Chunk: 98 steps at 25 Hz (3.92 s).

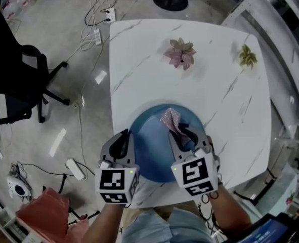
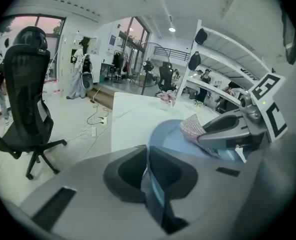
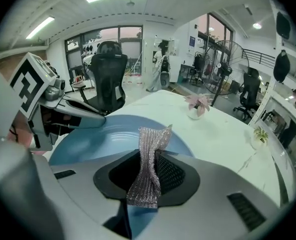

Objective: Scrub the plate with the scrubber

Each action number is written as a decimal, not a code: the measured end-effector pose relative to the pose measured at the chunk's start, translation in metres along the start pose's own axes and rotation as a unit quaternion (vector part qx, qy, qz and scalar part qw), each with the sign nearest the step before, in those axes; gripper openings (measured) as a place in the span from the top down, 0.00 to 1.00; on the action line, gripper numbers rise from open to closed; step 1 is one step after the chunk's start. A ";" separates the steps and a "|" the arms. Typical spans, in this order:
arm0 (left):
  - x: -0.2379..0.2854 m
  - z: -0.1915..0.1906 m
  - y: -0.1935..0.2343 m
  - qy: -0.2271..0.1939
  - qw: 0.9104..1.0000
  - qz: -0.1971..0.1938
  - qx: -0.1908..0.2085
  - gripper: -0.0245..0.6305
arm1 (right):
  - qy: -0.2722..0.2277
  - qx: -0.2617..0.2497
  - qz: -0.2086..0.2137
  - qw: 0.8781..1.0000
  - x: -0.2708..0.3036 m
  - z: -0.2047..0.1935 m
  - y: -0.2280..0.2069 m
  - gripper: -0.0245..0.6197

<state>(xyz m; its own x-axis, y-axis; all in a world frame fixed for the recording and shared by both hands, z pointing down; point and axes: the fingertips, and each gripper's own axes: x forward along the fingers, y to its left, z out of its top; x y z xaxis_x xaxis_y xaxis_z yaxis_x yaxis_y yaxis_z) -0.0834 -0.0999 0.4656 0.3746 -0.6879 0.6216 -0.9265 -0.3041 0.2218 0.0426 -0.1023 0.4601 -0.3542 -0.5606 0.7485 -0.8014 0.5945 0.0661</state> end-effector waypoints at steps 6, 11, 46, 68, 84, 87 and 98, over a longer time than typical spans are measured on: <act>0.000 0.000 -0.001 -0.003 1.000 -0.001 0.000 0.93 | 0.010 -0.002 0.024 1.000 -0.004 0.007 0.008 0.62; 0.000 0.000 -0.001 -0.005 1.000 -0.009 0.000 0.93 | 0.012 -0.077 -0.023 0.997 -0.005 0.009 0.005 0.86; 0.009 -0.003 -0.006 0.051 0.989 -0.109 -0.087 0.93 | 0.190 -0.038 0.226 0.955 0.014 -0.003 0.110 0.90; 0.009 -0.006 -0.004 0.057 0.992 -0.087 -0.069 0.94 | 0.245 0.075 0.296 0.920 -0.034 -0.058 0.139 0.90; 0.009 -0.008 -0.004 0.064 0.992 -0.086 -0.061 0.94 | 0.252 0.137 0.190 0.939 -0.051 -0.087 0.054 0.90; 0.009 -0.008 -0.005 0.067 0.992 -0.088 -0.059 0.94 | 0.243 0.154 0.183 0.940 -0.048 -0.085 0.037 0.90; 0.010 -0.009 -0.008 0.075 0.991 -0.095 -0.056 0.94 | 0.233 0.166 0.189 0.939 -0.023 -0.063 -0.011 0.90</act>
<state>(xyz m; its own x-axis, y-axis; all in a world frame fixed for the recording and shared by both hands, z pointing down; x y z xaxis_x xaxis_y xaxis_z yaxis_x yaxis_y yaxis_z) -0.0729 -0.0982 0.4768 0.5403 -0.5179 0.6632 -0.8414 -0.3382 0.4214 0.0898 -0.0599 0.4836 -0.4570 0.0133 0.8894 -0.7938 0.4450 -0.4146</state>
